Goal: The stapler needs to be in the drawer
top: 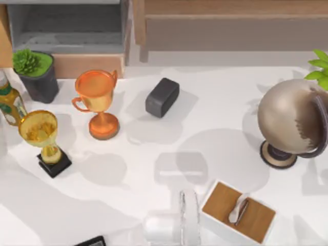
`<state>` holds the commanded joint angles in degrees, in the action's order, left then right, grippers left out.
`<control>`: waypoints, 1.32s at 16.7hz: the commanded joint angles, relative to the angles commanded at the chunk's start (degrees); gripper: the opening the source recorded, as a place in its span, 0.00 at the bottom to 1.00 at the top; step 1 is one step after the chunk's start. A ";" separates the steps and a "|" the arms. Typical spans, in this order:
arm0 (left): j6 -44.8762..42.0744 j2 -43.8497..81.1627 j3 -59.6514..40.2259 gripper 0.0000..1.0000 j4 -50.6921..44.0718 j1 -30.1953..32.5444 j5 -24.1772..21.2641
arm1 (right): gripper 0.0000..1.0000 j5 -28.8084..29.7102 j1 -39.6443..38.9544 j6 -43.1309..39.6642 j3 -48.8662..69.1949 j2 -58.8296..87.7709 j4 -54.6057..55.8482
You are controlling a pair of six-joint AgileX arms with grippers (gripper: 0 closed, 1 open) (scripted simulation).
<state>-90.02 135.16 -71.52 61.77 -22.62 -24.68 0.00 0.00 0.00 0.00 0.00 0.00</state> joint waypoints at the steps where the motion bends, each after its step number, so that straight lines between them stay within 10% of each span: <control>1: 0.03 0.11 -0.28 0.00 -0.16 0.09 0.07 | 1.00 0.00 0.00 0.00 0.00 0.00 0.00; 4: 0.03 0.11 -0.28 0.00 -0.16 0.09 0.07 | 1.00 0.00 0.00 0.00 0.00 0.00 0.00; 17: 0.03 0.11 -0.28 0.98 -0.16 0.09 0.07 | 1.00 0.00 0.00 0.00 0.00 0.00 0.00; 22: 0.03 0.11 -0.28 1.00 -0.16 0.09 0.07 | 1.00 0.00 0.00 0.00 0.00 0.00 0.00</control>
<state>-89.99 135.27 -71.79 61.61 -22.53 -24.61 0.00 0.00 0.00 0.00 0.00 0.00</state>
